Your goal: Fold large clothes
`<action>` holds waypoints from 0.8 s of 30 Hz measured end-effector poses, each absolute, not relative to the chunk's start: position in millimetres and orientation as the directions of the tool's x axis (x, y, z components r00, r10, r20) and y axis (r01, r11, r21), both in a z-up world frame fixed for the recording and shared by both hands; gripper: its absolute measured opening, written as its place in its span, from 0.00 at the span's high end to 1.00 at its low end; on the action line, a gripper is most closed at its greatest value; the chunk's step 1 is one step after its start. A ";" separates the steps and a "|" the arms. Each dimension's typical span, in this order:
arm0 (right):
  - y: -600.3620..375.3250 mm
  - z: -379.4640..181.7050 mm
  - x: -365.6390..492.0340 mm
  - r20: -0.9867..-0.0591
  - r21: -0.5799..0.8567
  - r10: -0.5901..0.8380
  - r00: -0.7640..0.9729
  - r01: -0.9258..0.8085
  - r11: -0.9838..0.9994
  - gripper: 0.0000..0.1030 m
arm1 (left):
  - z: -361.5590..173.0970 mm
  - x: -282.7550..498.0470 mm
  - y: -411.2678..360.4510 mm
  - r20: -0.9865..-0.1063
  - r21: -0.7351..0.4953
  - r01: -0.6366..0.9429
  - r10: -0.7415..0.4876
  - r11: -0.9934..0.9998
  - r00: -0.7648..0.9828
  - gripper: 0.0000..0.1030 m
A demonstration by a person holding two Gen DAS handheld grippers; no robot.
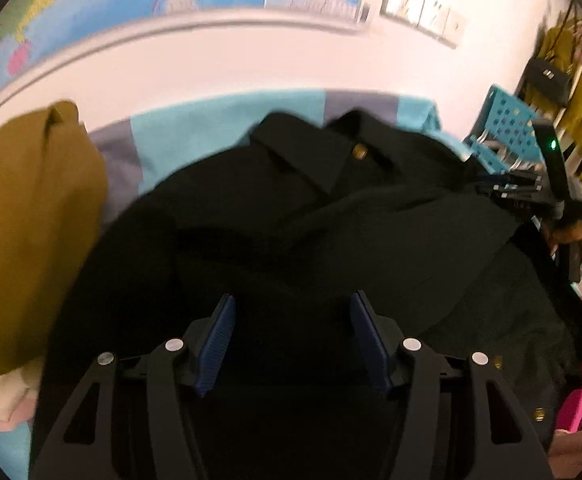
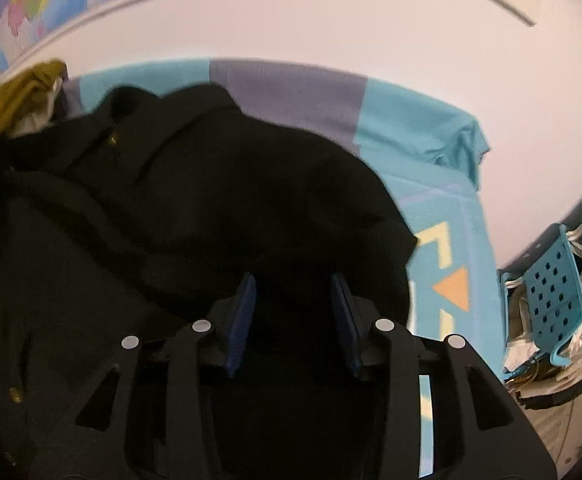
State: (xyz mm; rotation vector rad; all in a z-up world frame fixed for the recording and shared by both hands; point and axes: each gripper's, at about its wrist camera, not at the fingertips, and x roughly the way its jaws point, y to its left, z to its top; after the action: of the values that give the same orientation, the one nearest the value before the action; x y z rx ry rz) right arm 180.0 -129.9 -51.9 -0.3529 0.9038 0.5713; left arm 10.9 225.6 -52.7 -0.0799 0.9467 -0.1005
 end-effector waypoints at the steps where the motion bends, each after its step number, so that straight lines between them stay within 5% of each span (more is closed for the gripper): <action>1: -130.2 -52.3 183.3 -0.808 -0.047 0.323 0.493 -0.600 0.798 0.90 | -56.8 10.2 226.8 -0.812 -0.112 0.049 -0.120 0.992 0.571 0.45; 2: -131.3 -51.5 185.7 -0.806 -0.049 0.322 0.497 -0.597 0.801 0.97 | -60.0 9.8 225.9 -0.816 -0.110 0.045 -0.116 0.993 0.567 0.45; 9: -168.3 -1.7 199.5 -0.638 0.210 0.516 0.571 -0.516 0.830 0.98 | -62.6 3.9 234.7 -0.812 -0.134 0.022 -0.123 0.991 0.570 0.45; 13: -158.5 -23.6 216.1 -0.706 0.210 0.471 0.528 -0.479 0.852 0.97 | -63.7 0.8 233.7 -0.812 -0.120 0.014 -0.106 0.993 0.574 0.45; 16: -138.3 -50.4 218.4 -0.784 0.159 0.413 0.463 -0.494 0.855 0.84 | -62.6 -1.0 231.7 -0.813 -0.106 0.007 -0.090 0.994 0.575 0.45; 20: -139.1 -28.7 200.2 -0.730 0.128 0.413 0.545 -0.485 0.865 0.73 | -59.3 -7.6 233.2 -0.806 -0.108 -0.003 -0.086 0.994 0.586 0.45; 24: -129.5 1.4 161.6 -0.669 0.092 0.478 0.569 -0.575 0.813 0.73 | -45.2 -27.1 234.9 -0.769 -0.112 0.015 -0.096 0.994 0.632 0.44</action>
State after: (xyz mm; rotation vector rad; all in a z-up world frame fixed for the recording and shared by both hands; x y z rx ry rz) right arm 161.6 -129.5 1.4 -0.1421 0.7406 0.6208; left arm -27.1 234.9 -45.2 -0.0980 0.8842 -0.0638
